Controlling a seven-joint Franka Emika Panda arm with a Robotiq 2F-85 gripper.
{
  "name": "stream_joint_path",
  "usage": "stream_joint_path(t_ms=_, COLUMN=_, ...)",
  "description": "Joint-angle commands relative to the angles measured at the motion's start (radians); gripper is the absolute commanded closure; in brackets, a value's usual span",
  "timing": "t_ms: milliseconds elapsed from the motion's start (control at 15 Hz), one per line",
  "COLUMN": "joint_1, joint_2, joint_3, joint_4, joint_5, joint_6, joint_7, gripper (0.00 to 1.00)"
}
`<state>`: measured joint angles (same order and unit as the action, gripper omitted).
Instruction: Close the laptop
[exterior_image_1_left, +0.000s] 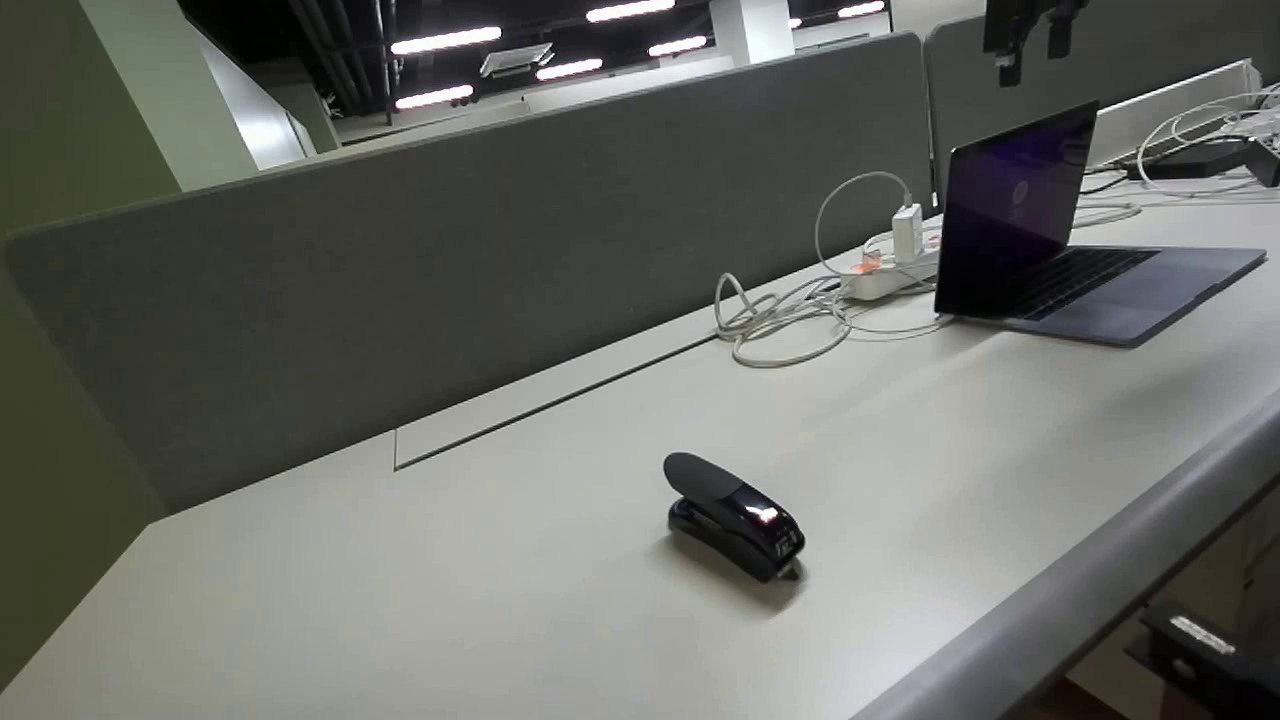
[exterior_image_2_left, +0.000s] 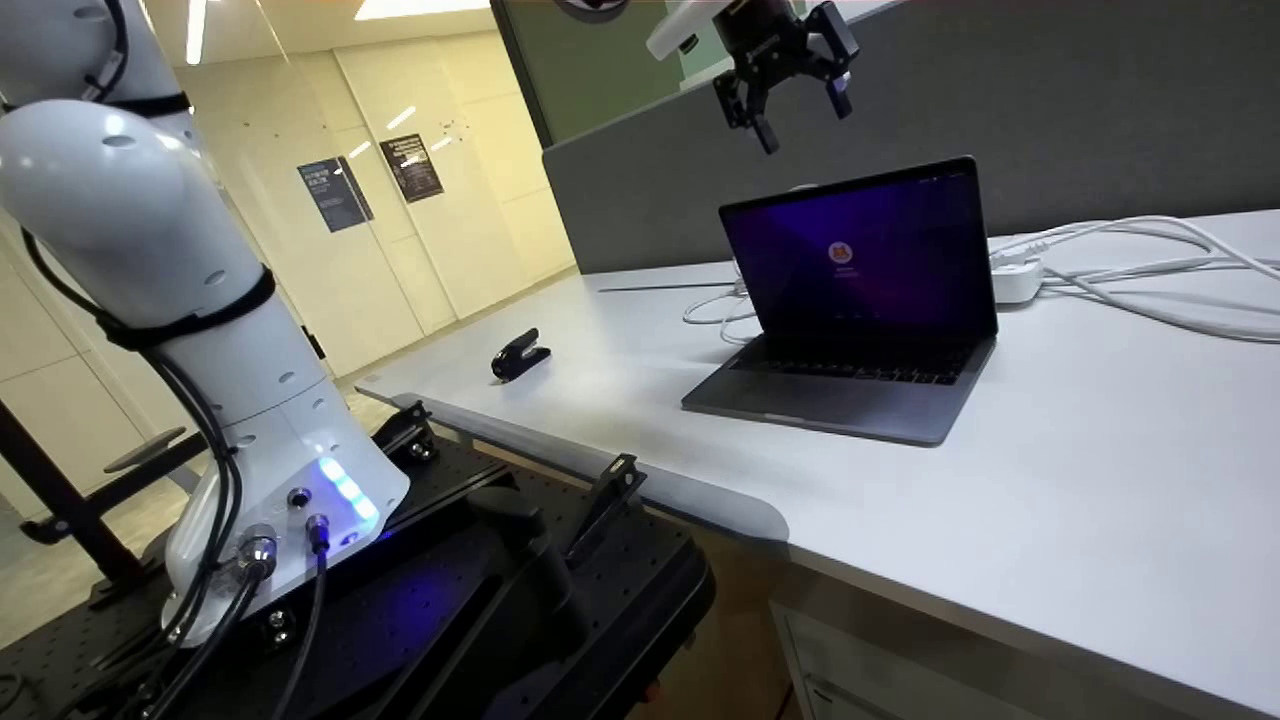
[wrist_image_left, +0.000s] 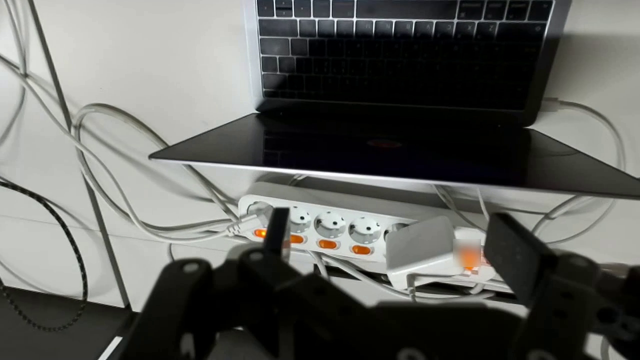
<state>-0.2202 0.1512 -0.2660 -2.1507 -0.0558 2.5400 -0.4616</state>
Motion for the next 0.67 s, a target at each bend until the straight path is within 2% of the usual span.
stream_joint_path(t_ms=0, joint_1=-0.040, joint_2=0.089, joint_3=0.059, joint_4=0.111, joint_5=0.061, joint_6=-0.043, joint_7=-0.084, gripper=0.00)
stream_joint_path(t_ms=267, joint_1=-0.077, joint_2=0.138, joint_3=0.108, joint_4=0.158, joint_5=0.113, joint_6=-0.091, joint_7=-0.168, gripper=0.00)
stream_joint_path(t_ms=600, joint_1=-0.106, joint_2=0.159, joint_3=0.115, joint_4=0.154, joint_5=0.104, joint_6=-0.100, joint_7=-0.201, gripper=0.00)
